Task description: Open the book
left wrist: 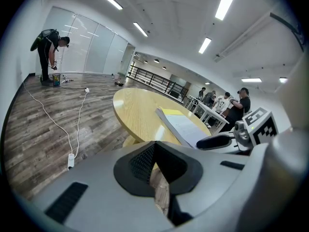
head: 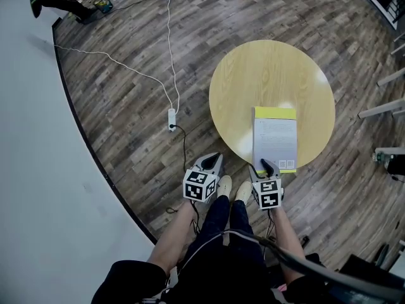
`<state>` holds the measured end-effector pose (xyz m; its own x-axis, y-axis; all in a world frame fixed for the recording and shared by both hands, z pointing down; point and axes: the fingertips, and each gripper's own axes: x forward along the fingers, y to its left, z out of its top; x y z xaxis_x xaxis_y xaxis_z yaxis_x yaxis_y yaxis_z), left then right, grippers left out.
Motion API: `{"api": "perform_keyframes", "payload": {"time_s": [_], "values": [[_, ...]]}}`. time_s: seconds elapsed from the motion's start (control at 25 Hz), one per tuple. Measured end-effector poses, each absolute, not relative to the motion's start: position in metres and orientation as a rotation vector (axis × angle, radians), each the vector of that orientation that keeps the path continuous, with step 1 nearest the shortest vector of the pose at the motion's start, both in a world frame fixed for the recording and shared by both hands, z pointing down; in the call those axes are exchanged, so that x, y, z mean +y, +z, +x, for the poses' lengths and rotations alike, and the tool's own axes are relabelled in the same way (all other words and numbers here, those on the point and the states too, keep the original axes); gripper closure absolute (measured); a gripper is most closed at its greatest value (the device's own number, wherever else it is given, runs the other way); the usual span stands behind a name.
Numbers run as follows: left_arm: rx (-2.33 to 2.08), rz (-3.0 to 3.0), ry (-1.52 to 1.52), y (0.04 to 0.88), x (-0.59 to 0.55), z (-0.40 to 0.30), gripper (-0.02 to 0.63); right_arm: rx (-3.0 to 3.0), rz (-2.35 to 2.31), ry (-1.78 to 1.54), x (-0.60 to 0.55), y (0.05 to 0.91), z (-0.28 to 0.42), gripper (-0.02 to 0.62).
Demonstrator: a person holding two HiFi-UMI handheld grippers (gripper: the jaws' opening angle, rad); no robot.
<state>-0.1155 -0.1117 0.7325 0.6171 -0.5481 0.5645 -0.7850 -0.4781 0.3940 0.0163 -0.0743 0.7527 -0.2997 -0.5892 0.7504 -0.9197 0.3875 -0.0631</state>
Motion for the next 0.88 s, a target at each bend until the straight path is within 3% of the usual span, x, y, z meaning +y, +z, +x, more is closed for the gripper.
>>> {"api": "perform_keyframes", "payload": {"time_s": [0.56,0.72,0.88], "values": [[-1.034,2.207,0.475,0.7322,-0.1167,-0.1132,0.607,-1.920,1.281,0.706,-0.0778,0.7544,0.0191,0.444],[-1.031,2.210,0.475,0.7315,-0.1161,-0.1117,0.607,-1.913,1.286,0.788,-0.0733,0.7559,0.0159,0.524],[-1.034,2.215,0.470,0.7281,-0.1193,-0.1118,0.607,-1.908,1.285,0.815,-0.0729,0.7557,0.0134,0.554]]}}
